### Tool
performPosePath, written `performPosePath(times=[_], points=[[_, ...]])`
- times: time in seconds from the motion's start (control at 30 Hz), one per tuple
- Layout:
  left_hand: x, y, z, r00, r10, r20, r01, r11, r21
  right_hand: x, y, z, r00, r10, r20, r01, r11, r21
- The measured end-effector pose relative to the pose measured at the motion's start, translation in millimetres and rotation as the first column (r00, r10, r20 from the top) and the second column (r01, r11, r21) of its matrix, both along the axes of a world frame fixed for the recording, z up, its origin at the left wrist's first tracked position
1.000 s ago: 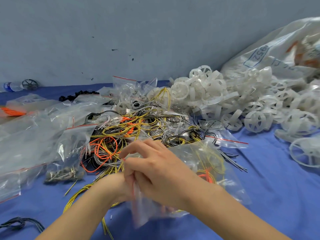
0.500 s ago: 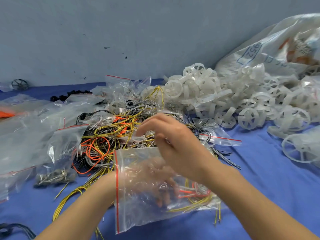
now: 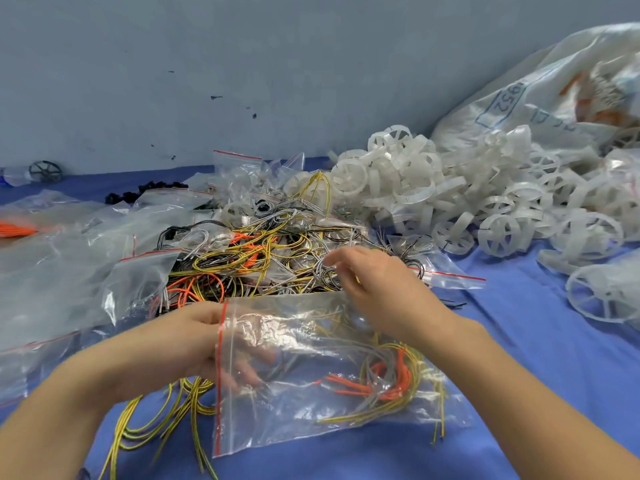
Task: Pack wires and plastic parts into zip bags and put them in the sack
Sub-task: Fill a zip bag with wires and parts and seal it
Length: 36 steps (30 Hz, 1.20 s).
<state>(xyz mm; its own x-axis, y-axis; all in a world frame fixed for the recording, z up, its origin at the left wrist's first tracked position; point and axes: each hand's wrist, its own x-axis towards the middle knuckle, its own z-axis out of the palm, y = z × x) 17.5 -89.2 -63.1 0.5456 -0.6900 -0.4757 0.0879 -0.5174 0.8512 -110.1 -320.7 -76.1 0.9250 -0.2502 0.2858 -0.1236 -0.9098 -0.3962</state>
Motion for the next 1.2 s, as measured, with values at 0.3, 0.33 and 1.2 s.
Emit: performPosePath(times=[0.3, 0.33, 1.2], points=[[9.5, 8.6, 1.3, 0.999, -0.039, -0.015, 0.039, 0.999, -0.011, 2.3, 4.3, -15.6, 0.999, -0.032, -0.04, 0.021, 0.965, -0.262], [5.0, 5.9, 0.6, 0.998, -0.068, -0.005, 0.068, 0.998, -0.009, 2.1, 3.3, -16.7, 0.999, -0.036, -0.04, 0.024, 0.962, -0.273], [-19.4, -31.3, -15.0, 0.803, 0.004, 0.596, -0.007, 1.0, 0.002, -15.7, -55.6, -10.6, 0.99, -0.132, -0.054, 0.112, 0.953, -0.283]])
